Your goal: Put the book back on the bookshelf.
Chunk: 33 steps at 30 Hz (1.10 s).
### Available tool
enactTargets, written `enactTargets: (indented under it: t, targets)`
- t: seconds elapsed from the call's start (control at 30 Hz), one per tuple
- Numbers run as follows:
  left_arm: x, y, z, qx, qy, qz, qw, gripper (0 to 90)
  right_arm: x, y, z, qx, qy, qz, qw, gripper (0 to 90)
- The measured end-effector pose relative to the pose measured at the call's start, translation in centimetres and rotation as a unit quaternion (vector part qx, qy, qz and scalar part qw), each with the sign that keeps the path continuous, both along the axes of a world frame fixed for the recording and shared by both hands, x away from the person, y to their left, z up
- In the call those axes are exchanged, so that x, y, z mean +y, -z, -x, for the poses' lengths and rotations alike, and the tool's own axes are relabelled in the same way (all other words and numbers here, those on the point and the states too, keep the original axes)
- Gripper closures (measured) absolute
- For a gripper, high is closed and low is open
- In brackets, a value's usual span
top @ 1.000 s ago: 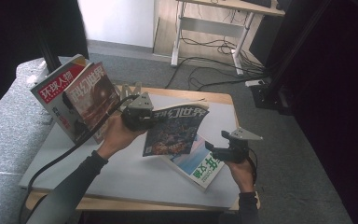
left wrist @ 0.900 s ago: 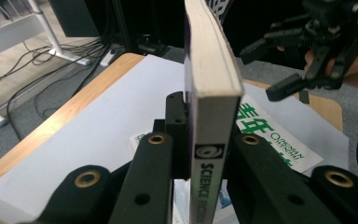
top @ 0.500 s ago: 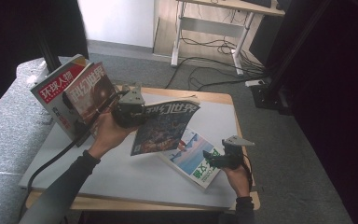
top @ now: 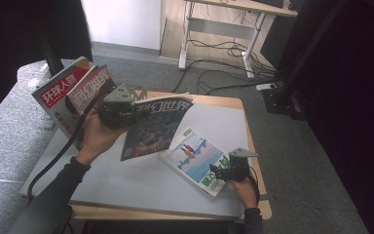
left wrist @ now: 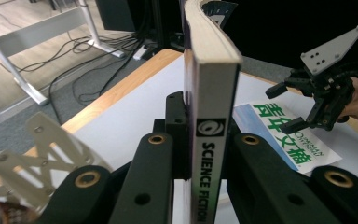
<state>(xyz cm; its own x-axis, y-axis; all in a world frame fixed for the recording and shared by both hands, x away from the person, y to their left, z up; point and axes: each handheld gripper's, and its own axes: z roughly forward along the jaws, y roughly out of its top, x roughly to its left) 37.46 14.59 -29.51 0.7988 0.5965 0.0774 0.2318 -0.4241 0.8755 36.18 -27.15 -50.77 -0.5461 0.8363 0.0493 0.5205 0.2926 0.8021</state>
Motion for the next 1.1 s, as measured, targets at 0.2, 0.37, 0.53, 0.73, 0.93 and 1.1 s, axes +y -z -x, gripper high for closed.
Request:
enactTargets:
  t: [0.2, 0.37, 0.53, 0.73, 0.93, 1.1]
  targets:
    - [1.5, -0.7, 0.3, -0.006, -0.020, -0.001, 0.9998, 82.6, 0.1, 1.3, -0.2, 0.015, 0.004, 0.028, 0.9995, 0.0]
    - [2.5, -1.2, 0.5, -0.009, -0.030, 0.001, 0.9995, 82.6, 0.4, 1.8, -0.2, 0.014, 0.007, 0.034, 0.9993, 0.0]
    - [4.1, -1.9, 1.0, -0.014, -0.046, 0.005, 0.9988, 82.6, 0.2, 2.3, 0.1, -0.008, 0.013, 0.020, 0.9997, 0.0]
    - [5.9, -2.4, 1.3, -0.016, -0.066, 0.012, 0.9976, 82.6, 0.2, 2.4, 0.2, -0.013, 0.014, 0.015, 0.9997, 0.0]
    - [8.0, -2.8, 1.5, -0.017, -0.088, 0.022, 0.9957, 82.6, 0.2, 2.4, 0.2, -0.014, 0.014, 0.015, 0.9997, 0.0]
    - [9.7, -3.1, 1.6, -0.017, -0.113, 0.027, 0.9931, 82.6, 0.2, 2.4, 0.2, -0.014, 0.014, 0.015, 0.9997, 0.0]
